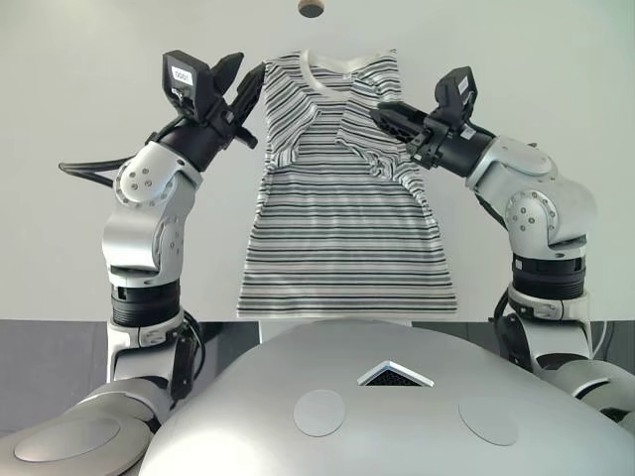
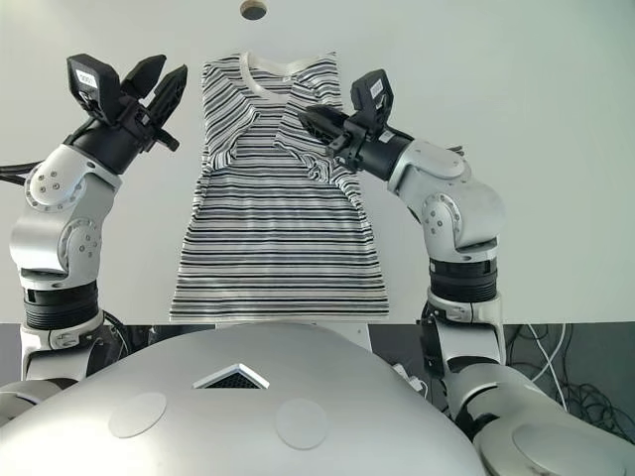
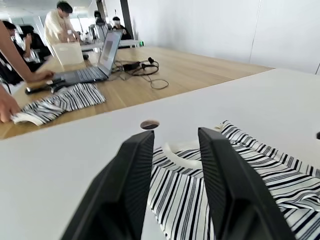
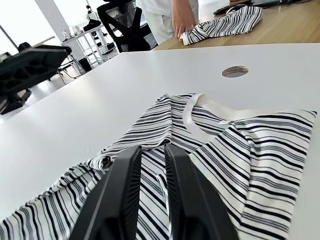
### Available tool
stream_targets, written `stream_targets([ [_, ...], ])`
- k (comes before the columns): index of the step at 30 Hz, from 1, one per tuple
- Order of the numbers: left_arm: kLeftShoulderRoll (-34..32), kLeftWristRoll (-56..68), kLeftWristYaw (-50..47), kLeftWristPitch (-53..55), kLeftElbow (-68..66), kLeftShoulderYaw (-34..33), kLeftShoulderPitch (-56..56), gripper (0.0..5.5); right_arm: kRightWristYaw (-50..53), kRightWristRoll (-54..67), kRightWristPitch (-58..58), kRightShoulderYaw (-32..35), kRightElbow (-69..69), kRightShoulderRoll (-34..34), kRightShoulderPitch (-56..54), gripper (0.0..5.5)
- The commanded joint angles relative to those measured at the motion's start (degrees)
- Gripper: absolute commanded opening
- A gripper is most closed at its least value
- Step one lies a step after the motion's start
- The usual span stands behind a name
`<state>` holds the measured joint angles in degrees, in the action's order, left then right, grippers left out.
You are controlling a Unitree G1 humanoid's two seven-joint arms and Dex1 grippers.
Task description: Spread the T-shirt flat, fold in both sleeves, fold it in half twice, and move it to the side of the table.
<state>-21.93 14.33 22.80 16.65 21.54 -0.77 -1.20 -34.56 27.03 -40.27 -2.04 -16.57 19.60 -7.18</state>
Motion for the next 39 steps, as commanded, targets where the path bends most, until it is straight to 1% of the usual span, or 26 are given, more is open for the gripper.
stream_targets([
  [1,-12.2,-19.6,0.8,-28.6,-3.6,-1.6,-12.6,1.65,-5.9,-6.0,17.3,13.4,0.8,12.4,8.7,0.87],
  [3,-18.6,-26.5,2.2,-41.5,-4.0,-3.5,-21.9,1.65,-12.0,-11.3,28.8,19.8,2.5,20.2,17.9,0.87],
  [4,-21.5,-30.2,2.5,-46.9,-3.9,-4.5,-26.4,1.65,-15.0,-13.5,35.0,23.5,2.2,22.7,23.1,0.87],
  [5,-23.7,-32.3,3.0,-51.9,-3.9,-5.7,-30.6,1.65,-19.4,-12.7,40.1,27.0,0.5,23.1,28.5,0.87],
  [6,-26.2,-33.5,4.0,-56.9,-3.9,-7.5,-34.3,1.65,-24.0,-13.7,46.6,28.9,-1.7,24.2,34.9,0.87],
  [8,-29.0,-36.0,3.5,-64.7,-5.1,-11.2,-37.7,1.99,-29.6,-15.9,54.4,30.6,-6.4,25.6,44.7,0.89],
  [9,-30.2,-36.9,3.3,-68.3,-6.3,-12.2,-38.6,2.20,-31.2,-16.4,55.8,31.8,-8.9,26.2,48.1,1.07],
  [11,-32.4,-39.5,3.9,-73.8,-7.7,-12.9,-40.2,2.57,-33.0,-17.7,56.3,33.9,-12.5,27.7,51.4,1.43],
  [12,-33.5,-41.4,4.5,-76.0,-7.9,-13.1,-40.8,2.81,-33.5,-18.9,56.6,34.2,-13.2,28.6,51.7,1.68],
  [14,-34.9,-45.7,5.3,-79.7,-7.7,-13.6,-41.0,3.12,-34.1,-20.3,56.5,33.7,-13.5,30.1,51.9,2.04],
  [19,-37.1,-53.4,6.7,-83.9,-7.5,-11.9,-38.9,3.18,-34.1,-21.0,55.5,30.0,-16.6,30.3,53.0,2.09],
  [25,-39.3,-57.9,7.4,-87.3,-7.0,-14.3,-40.7,3.18,-33.6,-19.9,54.1,29.6,-20.3,29.9,53.5,2.09],
  [29,-38.4,-57.2,7.9,-85.4,-5.6,-11.4,-40.1,3.18,-32.0,-19.8,53.9,27.1,-20.3,29.1,51.6,2.09],
  [34,-38.3,-52.5,8.3,-82.0,-4.9,-5.8,-36.4,3.18,-30.4,-20.6,54.2,25.1,-20.2,29.0,50.7,2.09],
  [39,-38.9,-50.3,8.9,-80.1,-4.5,-2.4,-34.1,3.18,-30.0,-21.0,54.6,25.6,-19.8,29.5,51.3,2.09],
])
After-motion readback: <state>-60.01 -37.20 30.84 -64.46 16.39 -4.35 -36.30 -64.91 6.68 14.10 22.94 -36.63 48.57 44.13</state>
